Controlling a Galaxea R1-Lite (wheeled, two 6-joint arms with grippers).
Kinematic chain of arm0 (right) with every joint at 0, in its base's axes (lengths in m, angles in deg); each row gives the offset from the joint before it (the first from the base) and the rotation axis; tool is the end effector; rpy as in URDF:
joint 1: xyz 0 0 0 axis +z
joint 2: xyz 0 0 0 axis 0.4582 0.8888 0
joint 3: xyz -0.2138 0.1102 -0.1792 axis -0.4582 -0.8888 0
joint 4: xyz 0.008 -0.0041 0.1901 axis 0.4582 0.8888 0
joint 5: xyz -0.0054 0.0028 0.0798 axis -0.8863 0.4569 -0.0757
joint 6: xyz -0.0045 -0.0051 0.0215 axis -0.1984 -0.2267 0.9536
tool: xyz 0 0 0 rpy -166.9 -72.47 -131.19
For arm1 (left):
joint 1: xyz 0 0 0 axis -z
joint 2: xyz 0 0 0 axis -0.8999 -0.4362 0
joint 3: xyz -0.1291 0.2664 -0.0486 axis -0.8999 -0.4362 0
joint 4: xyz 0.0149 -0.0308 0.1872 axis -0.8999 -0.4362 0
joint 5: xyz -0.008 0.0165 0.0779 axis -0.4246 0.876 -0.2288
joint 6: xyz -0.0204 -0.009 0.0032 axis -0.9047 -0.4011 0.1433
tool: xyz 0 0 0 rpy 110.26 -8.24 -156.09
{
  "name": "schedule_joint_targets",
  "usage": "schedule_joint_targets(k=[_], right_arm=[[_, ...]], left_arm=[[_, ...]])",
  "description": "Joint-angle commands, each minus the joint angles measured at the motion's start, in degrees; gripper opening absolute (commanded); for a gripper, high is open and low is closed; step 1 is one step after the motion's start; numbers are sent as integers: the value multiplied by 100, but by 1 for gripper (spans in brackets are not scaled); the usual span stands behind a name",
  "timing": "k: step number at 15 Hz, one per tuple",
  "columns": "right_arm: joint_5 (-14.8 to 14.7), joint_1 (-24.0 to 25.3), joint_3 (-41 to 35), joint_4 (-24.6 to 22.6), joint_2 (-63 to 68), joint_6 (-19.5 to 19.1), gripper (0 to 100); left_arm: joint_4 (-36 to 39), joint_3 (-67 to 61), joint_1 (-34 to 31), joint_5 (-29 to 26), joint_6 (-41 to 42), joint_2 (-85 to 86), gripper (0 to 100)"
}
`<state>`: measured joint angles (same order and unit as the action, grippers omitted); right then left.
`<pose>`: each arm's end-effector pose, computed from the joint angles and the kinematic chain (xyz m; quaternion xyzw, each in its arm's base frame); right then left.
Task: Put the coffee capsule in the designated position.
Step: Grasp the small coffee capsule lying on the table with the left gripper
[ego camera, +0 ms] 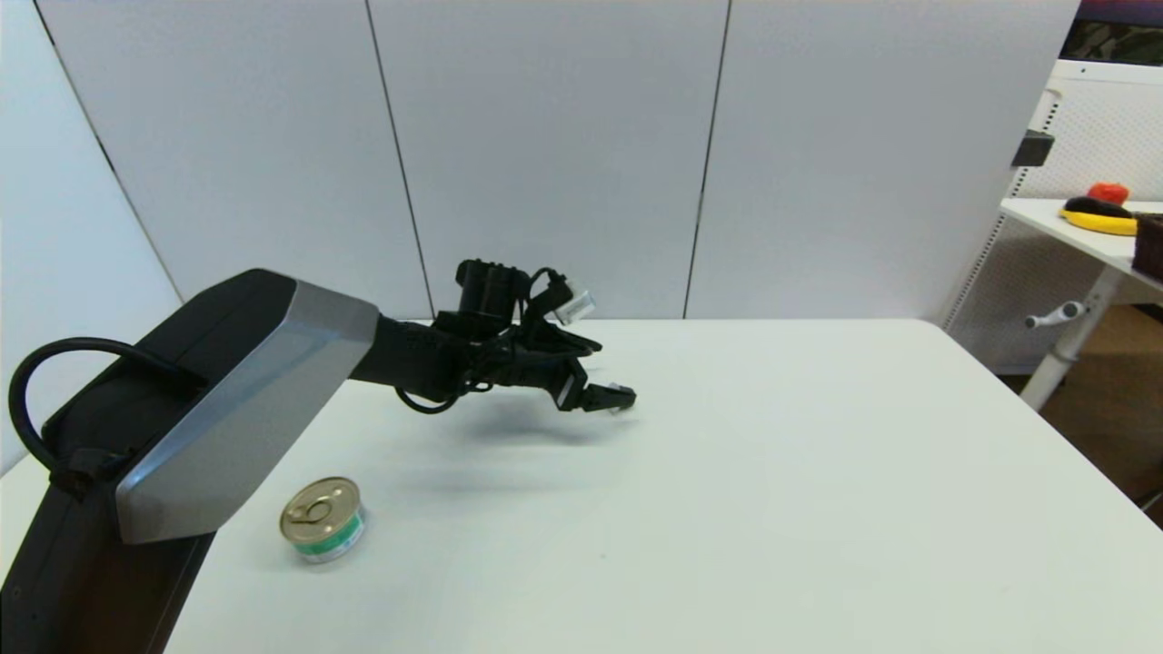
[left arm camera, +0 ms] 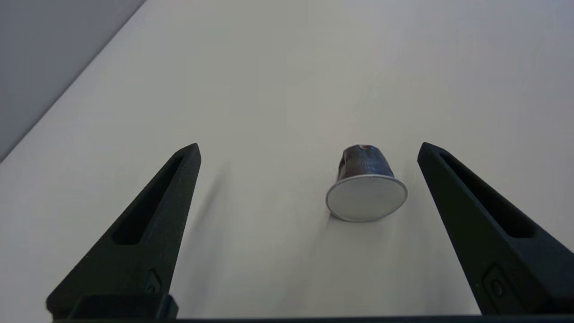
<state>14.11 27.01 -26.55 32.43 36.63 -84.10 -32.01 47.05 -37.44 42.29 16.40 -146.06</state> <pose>-0.0237 -0.0010 0.0752 0.0384 0.0100 -0.0279 0.9988 0.4262 -0.2303 0.0971 0.1387 0.1272 -0.5656 0.8029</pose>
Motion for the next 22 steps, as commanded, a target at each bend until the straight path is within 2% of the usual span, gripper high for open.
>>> schedule_joint_targets(k=[1,5,22], right_arm=[[-1,0,2,2,5,5,100],[-1,0,2,2,5,5,100],[-1,0,2,2,5,5,100]], left_arm=[[238,-138,20,-22,1,16,100],[739,-612,46,-22,-26,51,100],[1310,-814,275,-22,-404,-133,100]])
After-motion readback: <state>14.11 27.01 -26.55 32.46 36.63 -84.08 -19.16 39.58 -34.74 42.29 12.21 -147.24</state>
